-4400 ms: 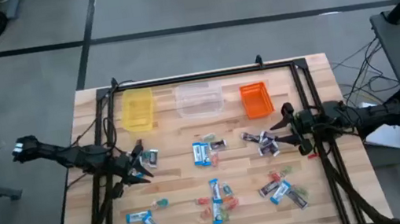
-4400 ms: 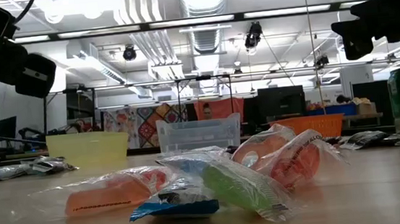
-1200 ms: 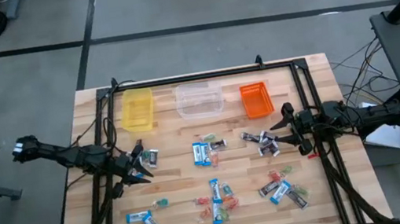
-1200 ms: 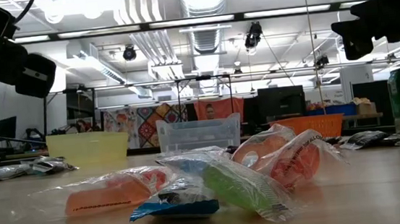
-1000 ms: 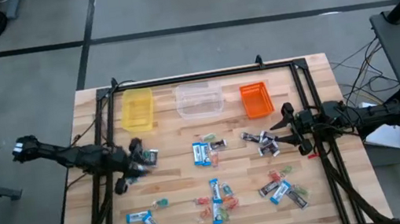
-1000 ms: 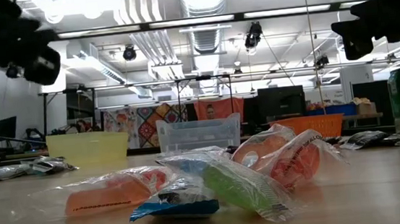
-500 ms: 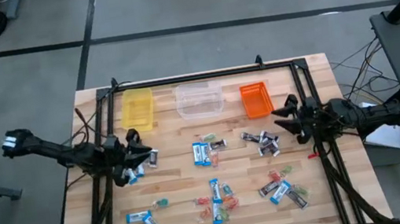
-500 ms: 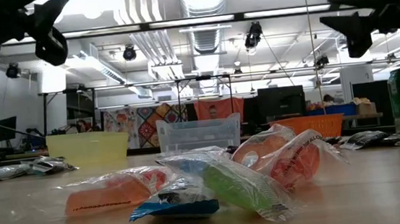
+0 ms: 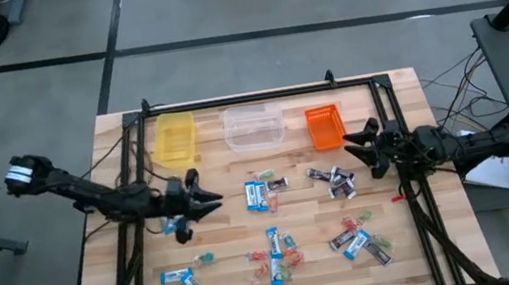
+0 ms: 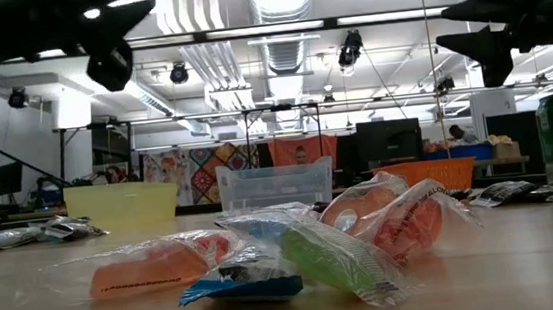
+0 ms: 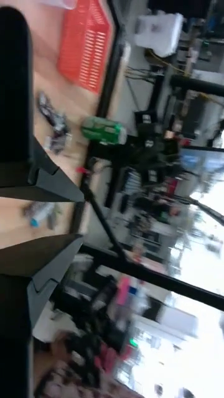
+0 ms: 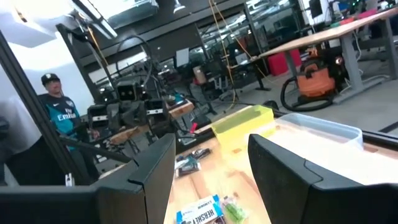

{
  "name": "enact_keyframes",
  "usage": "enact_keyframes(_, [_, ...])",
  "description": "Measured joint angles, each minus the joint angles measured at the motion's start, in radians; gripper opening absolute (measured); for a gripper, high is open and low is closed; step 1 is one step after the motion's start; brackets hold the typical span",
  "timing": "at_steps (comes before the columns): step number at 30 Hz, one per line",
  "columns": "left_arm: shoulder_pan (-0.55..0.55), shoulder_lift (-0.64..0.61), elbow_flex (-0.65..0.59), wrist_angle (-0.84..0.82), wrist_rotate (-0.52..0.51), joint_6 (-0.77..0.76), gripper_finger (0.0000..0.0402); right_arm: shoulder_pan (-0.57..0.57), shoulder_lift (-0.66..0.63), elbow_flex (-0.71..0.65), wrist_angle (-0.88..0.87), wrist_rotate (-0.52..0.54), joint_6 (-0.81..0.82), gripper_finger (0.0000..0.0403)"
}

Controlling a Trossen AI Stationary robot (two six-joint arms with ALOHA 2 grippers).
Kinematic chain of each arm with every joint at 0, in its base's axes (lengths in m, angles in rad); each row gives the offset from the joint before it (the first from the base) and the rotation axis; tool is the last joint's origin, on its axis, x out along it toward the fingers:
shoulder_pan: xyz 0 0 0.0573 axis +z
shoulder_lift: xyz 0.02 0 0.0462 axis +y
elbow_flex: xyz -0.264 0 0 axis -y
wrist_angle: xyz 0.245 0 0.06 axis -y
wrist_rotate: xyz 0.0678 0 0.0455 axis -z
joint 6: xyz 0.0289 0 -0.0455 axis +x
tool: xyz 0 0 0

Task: Organize candy in baskets
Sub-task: Put the brown chocolate bar into the transparent bin

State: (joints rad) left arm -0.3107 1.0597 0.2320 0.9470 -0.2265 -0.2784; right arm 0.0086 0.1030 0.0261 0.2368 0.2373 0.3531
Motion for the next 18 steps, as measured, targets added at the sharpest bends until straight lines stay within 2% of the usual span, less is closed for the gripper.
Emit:
enact_keyframes(9, [0.001, 0.198, 0.181, -0.145, 0.0, 0.006, 0.0077, 0.0, 0.156, 0.001, 0.074, -0.002, 0.016, 0.0194])
enact_keyframes(18, [0.005, 0.265, 0.264, -0.25, 0.0, 0.007, 0.0077, 0.0, 0.327, 0.002, 0.151, -0.027, 0.016, 0.0194])
